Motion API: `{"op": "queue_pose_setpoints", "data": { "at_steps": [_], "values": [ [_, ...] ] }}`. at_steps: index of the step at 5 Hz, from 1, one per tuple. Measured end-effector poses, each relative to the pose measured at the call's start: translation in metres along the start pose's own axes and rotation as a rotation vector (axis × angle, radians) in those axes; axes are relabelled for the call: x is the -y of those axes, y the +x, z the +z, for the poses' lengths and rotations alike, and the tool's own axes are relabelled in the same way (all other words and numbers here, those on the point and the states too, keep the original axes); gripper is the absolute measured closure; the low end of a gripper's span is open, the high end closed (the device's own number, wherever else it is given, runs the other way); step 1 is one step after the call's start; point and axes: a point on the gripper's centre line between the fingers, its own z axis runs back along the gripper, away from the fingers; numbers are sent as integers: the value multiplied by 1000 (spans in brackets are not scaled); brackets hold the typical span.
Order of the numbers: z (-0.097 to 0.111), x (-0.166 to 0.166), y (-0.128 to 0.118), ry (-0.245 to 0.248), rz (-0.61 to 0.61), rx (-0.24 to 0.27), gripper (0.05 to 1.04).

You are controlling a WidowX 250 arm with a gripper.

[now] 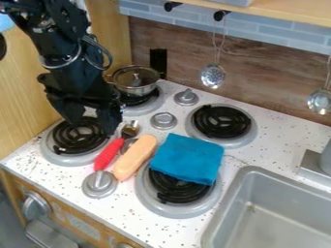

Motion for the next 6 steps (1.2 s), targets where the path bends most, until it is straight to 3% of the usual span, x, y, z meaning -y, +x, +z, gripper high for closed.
{"op": "queue_pose_setpoints", "data": {
  "at_steps": [1, 2, 4, 6],
  "values": [
    [-4, 0, -3, -2, -1, -18, 82],
    [-23, 4, -2, -43, -58, -43, 82],
    [-49, -8, 2, -45, -130, -59, 82],
    [-64, -11, 9, -36, -226, 7, 82]
  ]
}}
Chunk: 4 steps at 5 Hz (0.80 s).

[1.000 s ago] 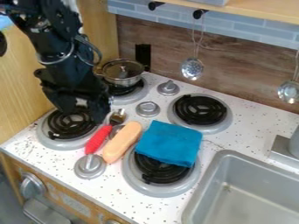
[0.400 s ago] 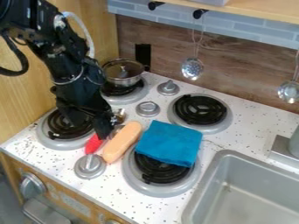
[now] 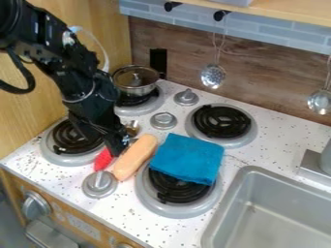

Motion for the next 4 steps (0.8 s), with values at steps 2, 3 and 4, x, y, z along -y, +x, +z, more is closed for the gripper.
{"op": "queue_pose_setpoints", "data": {
  "at_steps": [2, 3, 4],
  "values": [
    [-30, -3, 9, 12, 43, -38, 82],
    [-44, 1, 19, 18, 40, -48, 82],
    [-54, -1, 24, 19, 60, -43, 82]
  ]
}}
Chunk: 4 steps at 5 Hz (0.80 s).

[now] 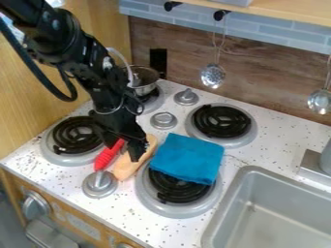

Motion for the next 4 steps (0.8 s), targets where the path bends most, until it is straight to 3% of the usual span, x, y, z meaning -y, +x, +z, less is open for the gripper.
{"op": "queue_pose_setpoints", "data": {
  "at_steps": [4],
  "values": [
    [-22, 5, 4, 9, 40, -18, 82]
  ]
}}
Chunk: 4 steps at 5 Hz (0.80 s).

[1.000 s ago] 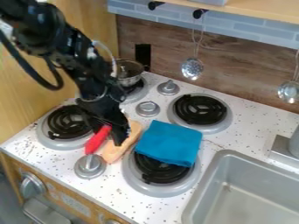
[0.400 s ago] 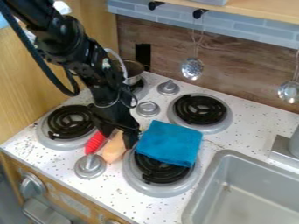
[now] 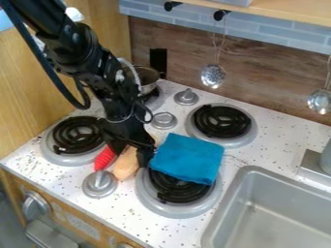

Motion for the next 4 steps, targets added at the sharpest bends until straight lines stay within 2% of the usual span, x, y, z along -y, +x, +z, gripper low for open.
{"op": "queue_pose_setpoints", "data": {
  "at_steps": [1, 2, 3, 4],
  "values": [
    [-5, 0, -1, 1, 19, -7, 121],
    [-5, -2, 1, 10, 31, 7, 374],
    [-5, 0, -2, 4, 38, 4, 409],
    [7, 1, 1, -4, 39, 29, 410]
  ]
}}
